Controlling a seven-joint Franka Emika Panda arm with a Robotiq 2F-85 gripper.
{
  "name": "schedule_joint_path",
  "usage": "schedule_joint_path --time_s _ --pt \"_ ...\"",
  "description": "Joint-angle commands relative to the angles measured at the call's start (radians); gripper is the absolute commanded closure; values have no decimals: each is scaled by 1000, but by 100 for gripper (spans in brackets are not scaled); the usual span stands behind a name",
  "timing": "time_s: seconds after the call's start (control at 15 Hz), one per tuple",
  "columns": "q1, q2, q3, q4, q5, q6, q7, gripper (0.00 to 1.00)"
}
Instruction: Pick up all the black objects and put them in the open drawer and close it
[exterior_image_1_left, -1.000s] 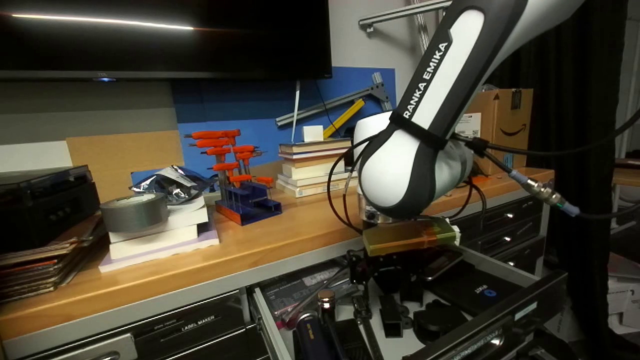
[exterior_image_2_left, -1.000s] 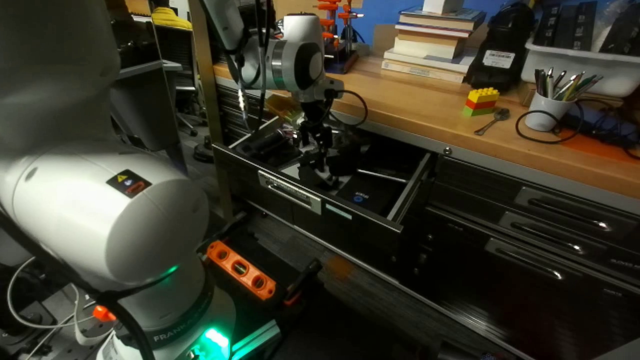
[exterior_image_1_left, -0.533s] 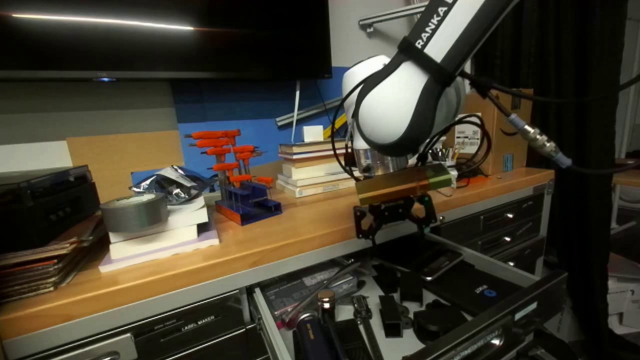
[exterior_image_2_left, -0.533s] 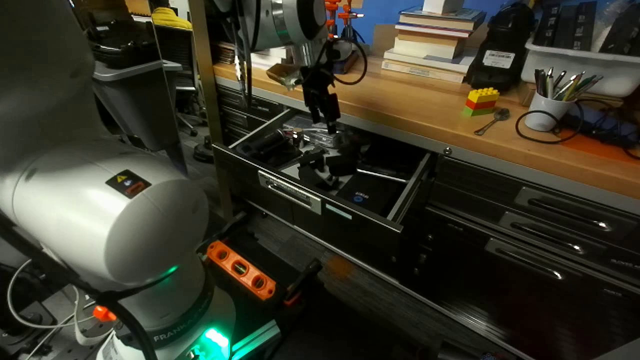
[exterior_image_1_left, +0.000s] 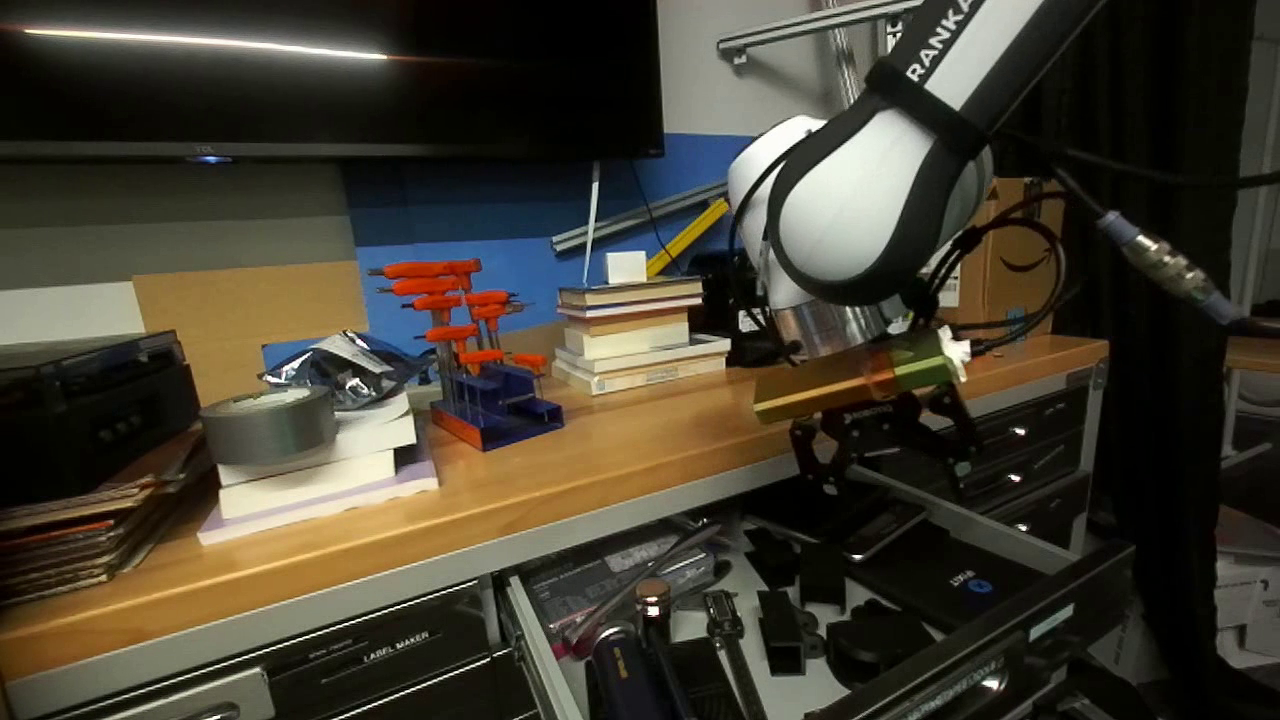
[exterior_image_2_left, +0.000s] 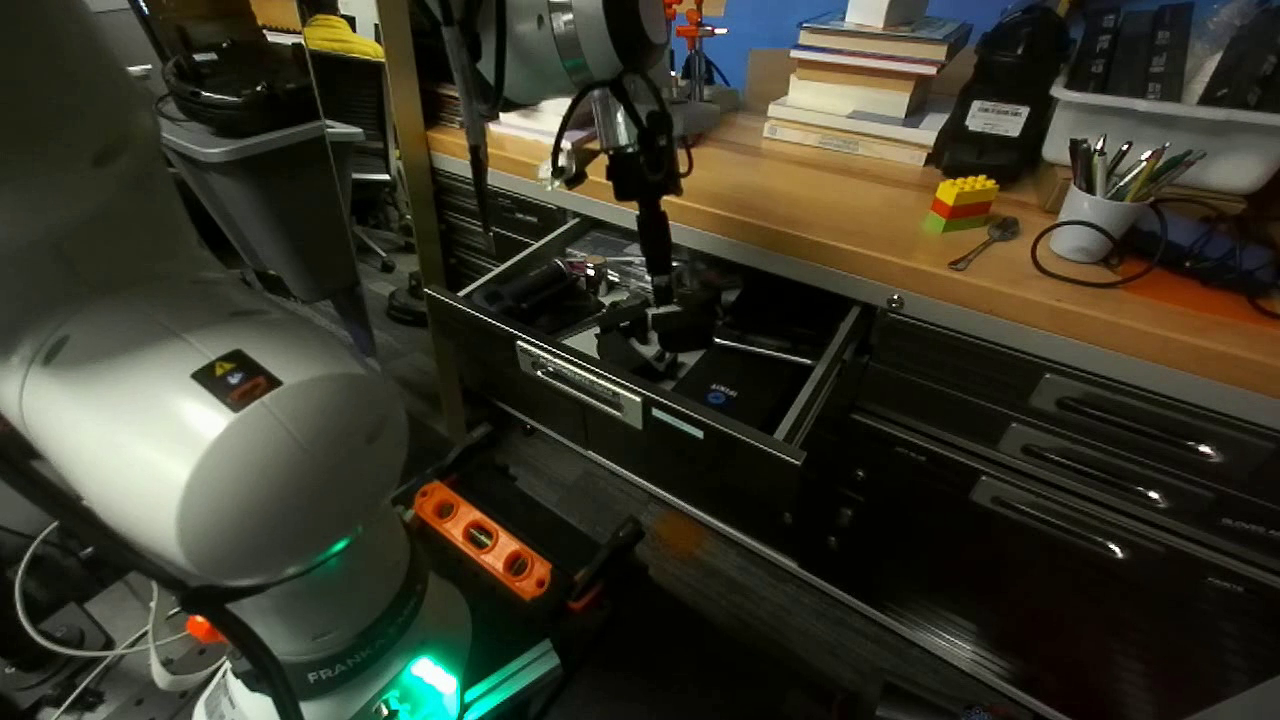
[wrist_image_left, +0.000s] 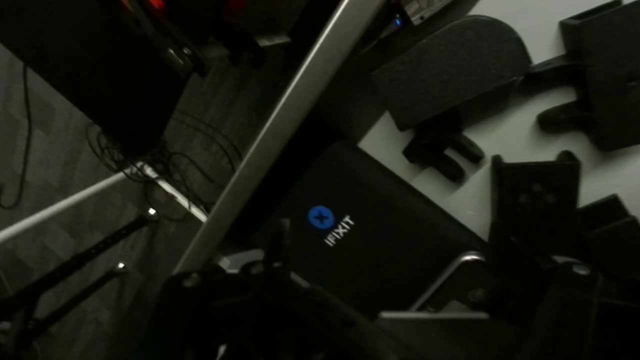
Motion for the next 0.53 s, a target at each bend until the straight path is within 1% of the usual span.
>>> schedule_joint_path --time_s 0.0,0.27,0.47 --pt "-49 -38 5 -89 -15 4 165 0" --pt "-93 -30 -19 -166 12 57 265 0" --pt "-122 -10 -43 -215 49 132 278 0"
